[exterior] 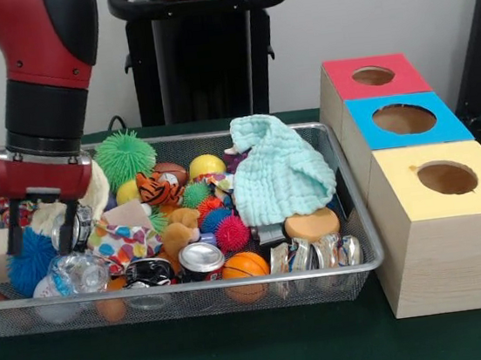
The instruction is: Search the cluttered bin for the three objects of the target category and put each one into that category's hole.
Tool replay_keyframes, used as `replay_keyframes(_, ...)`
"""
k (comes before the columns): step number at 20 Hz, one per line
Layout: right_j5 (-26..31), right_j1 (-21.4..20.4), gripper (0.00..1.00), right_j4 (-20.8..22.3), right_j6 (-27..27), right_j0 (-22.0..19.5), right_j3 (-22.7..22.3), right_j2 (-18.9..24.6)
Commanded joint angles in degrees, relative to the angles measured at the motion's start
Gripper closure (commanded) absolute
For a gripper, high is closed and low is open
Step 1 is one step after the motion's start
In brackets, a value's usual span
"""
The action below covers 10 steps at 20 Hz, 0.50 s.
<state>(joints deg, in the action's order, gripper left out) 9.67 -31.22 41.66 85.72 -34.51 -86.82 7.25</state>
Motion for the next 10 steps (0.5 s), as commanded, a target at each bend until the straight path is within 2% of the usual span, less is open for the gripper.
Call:
replay_keyframes(1,5.19,3.54,0.00,2.00,-2.55,1.28,0.98,5.47)
replay_keyframes(10,3.76,6.45,0.00,2.92,-3.01,1.59,5.15,5.88)
